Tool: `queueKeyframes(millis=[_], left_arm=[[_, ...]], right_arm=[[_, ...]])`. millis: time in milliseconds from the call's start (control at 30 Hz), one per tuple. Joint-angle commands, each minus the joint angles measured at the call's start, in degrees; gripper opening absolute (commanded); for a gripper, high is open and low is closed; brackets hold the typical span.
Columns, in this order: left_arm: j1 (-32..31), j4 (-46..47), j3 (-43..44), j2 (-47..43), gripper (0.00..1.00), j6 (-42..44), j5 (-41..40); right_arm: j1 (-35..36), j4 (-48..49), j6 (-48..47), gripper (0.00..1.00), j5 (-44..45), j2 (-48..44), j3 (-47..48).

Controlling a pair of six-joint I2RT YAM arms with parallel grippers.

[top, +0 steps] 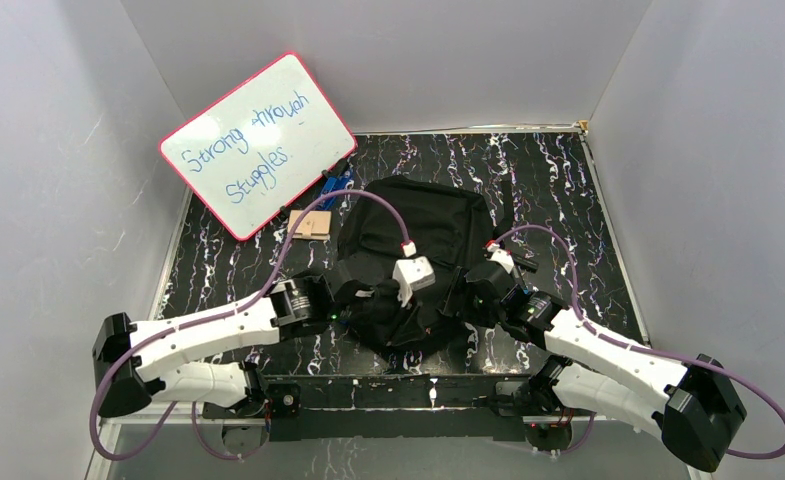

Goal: Pack the student bag
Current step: Unzip the student bag at the center of the board.

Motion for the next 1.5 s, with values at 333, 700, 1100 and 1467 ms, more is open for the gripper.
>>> queueKeyframes(millis=[333,700,1100,1467], left_arm=[[-0.4,-18.9,16.3,11.7,0.32,-19.4,-7.0],[-4.7,-25.0,21.3,16.9,0.32,-20.8,-14.5],[-6.8,-26.5,22.1,20.8,0.36,-19.1,-20.9],[-7.9,-26.6,22.2,23.4,0.37,-17.6,-19.8]], right_arm=[[-0.3,1.7,0.4,0.78,-0.1,-0.9,-0.9],[-0.2,2.0,0.5,0.77,-0.7,-0.9,-1.0],[-0.2,2.1,0.9,0.78,-0.7,-1.3,-1.5],[-0.3,2.2,1.0,0.78,-0.7,-1.5,-1.9]])
